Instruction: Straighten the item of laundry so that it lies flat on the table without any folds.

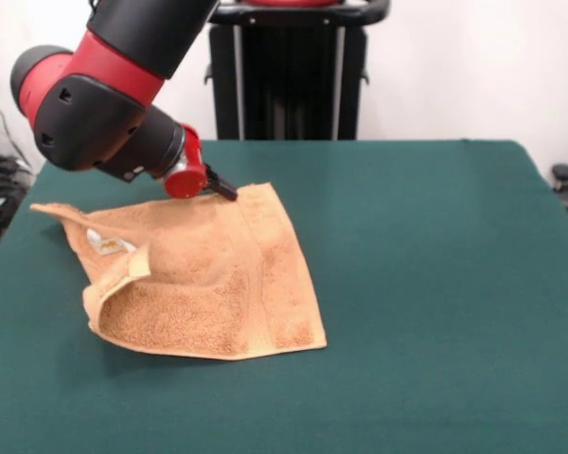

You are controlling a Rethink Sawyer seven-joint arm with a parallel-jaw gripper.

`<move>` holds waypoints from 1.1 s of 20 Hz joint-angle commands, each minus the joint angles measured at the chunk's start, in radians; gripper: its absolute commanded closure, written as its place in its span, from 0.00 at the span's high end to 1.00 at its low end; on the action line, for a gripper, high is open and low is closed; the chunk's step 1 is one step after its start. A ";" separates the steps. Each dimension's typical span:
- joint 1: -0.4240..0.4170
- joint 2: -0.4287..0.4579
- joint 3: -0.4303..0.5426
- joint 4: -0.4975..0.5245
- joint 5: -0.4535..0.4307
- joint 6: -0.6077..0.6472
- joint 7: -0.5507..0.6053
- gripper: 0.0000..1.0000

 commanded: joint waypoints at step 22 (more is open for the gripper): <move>-0.006 0.006 0.290 0.112 0.116 0.117 -0.130 0.00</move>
